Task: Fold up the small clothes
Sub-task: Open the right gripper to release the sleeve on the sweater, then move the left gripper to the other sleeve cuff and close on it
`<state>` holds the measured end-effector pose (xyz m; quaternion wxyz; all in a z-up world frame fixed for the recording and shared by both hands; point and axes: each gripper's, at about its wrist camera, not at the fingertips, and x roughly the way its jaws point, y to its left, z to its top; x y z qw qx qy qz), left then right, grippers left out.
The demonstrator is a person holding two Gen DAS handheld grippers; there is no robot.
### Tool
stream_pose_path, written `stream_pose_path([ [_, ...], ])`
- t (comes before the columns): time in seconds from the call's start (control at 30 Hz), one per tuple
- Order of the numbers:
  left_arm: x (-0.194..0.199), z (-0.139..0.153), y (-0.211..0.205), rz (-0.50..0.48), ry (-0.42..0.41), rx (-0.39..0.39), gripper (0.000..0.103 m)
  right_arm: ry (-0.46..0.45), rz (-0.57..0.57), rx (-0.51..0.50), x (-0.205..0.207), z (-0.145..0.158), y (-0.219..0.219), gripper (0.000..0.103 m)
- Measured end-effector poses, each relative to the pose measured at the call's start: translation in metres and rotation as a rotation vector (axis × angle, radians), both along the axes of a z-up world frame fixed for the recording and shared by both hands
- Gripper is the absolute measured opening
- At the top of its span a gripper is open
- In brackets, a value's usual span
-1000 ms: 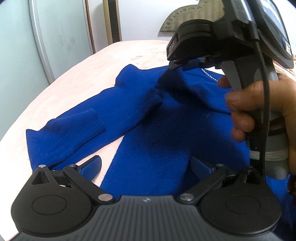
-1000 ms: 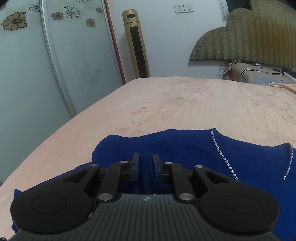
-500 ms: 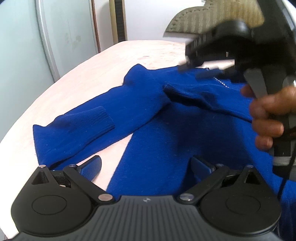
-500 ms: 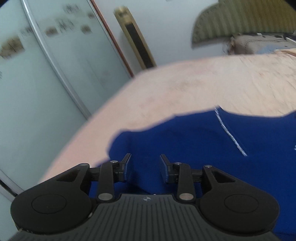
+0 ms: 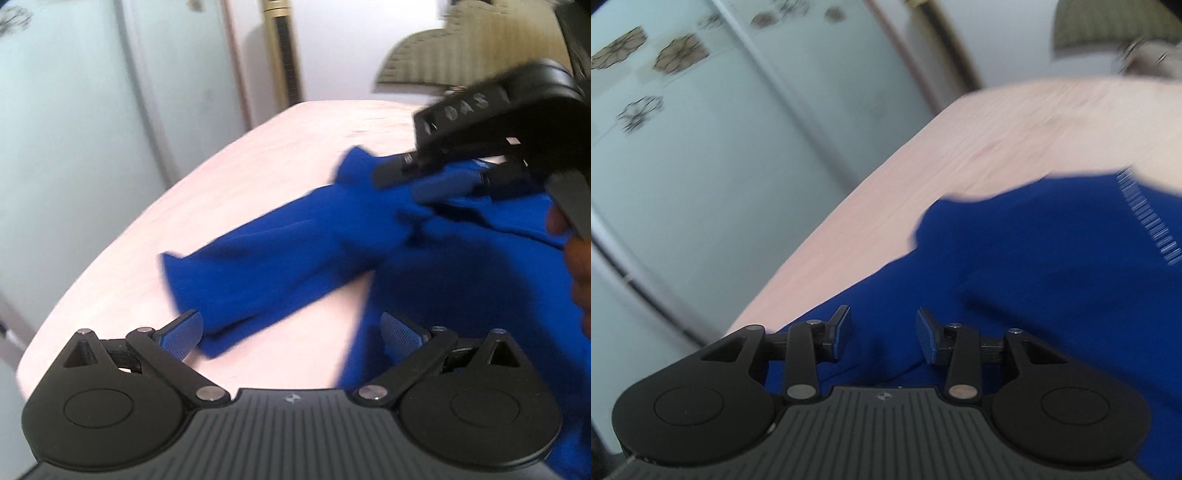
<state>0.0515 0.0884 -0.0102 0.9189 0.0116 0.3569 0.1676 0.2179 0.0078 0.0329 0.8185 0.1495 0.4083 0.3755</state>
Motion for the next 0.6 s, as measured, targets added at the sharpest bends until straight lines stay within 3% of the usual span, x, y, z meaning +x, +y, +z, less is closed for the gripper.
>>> stream_pose_path([
  [0.17,-0.018,-0.001,0.023,0.093,0.0,-0.009,0.103,0.089,0.085,-0.017,0.002,-0.015,0.044,0.05],
  [0.3,-0.032,-0.002,0.027,0.147,-0.008,0.045,0.103,0.158,0.126,-0.073,0.001,-0.022,0.083,0.051],
  [0.37,-0.037,-0.003,0.031,0.174,-0.013,0.058,0.103,0.203,0.236,0.034,-0.008,-0.014,0.099,0.05],
  [0.43,-0.039,-0.002,0.035,0.184,-0.004,0.043,0.103,0.238,0.411,0.259,-0.022,0.005,0.109,0.055],
  [0.5,-0.039,-0.002,0.04,0.194,-0.001,0.023,0.103,0.152,0.491,0.337,-0.037,0.031,0.109,0.062],
  [0.57,-0.041,-0.002,0.044,0.209,-0.009,0.014,0.103,0.038,0.448,0.279,-0.046,0.049,0.102,0.075],
  [0.6,-0.041,-0.001,0.048,0.221,-0.015,0.006,0.103,0.004,0.403,0.228,-0.047,0.052,0.097,0.076],
])
